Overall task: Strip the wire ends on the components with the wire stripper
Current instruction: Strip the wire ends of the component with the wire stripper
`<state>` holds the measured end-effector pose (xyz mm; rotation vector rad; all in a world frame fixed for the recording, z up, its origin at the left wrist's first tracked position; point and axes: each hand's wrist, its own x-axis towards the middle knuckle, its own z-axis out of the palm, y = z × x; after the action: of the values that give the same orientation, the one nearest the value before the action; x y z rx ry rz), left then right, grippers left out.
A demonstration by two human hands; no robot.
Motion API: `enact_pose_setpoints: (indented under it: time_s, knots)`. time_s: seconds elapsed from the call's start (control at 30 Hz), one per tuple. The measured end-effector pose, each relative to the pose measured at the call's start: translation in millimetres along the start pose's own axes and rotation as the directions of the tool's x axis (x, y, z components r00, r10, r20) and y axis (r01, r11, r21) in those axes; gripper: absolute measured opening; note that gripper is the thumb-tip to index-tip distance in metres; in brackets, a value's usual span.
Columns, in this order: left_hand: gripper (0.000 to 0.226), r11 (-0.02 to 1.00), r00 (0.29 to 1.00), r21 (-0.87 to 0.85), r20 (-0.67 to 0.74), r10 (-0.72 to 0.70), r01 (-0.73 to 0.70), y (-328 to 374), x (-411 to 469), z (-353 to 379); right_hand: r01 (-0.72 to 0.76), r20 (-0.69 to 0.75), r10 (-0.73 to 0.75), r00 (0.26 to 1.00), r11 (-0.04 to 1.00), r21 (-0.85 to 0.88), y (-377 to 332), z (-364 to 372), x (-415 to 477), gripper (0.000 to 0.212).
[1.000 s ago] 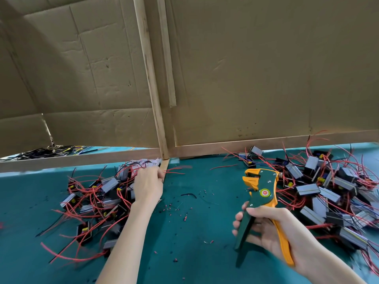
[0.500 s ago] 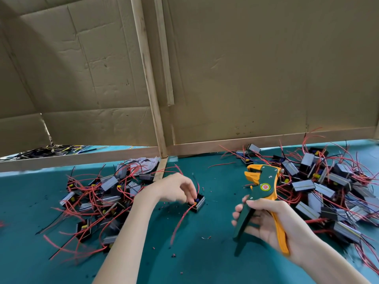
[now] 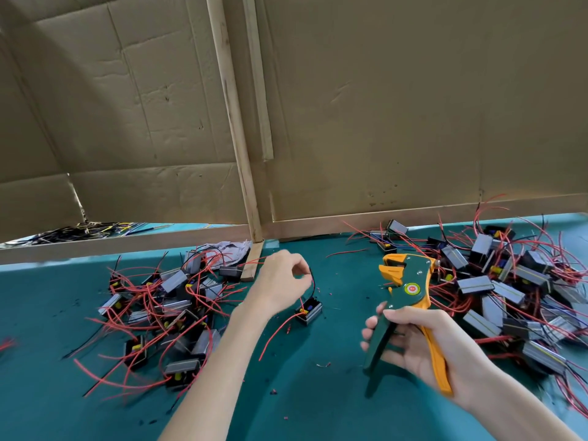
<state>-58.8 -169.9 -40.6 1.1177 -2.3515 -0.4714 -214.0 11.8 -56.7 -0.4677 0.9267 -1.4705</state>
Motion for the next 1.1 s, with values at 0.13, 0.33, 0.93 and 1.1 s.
enact_pose_setpoints:
  time_s: [0.13,0.33,0.93,1.1]
  knots:
    - [0.032,0.989,0.999,0.149,-0.037,-0.002,0.008,5,-2,16,-0.004,-0.004,0.005,1.0,1.0,0.002,0,0,0,0.033]
    - [0.034,0.936,0.998,0.347,0.041,0.052,-0.063,9,-6,32,-0.01,-0.007,0.01,1.0,1.0,0.001,0,0,0,0.03]
    - [0.026,0.733,0.989,-0.678,0.076,0.13,-0.044,34,-7,1,0.081,0.137,-0.054,0.989,0.976,-0.204,-3,0,0,0.03]
    - [0.013,0.693,0.982,-0.719,0.092,0.164,-0.049,47,-12,-27,0.096,0.174,-0.058,0.983,0.972,-0.216,-6,6,-4,0.028]
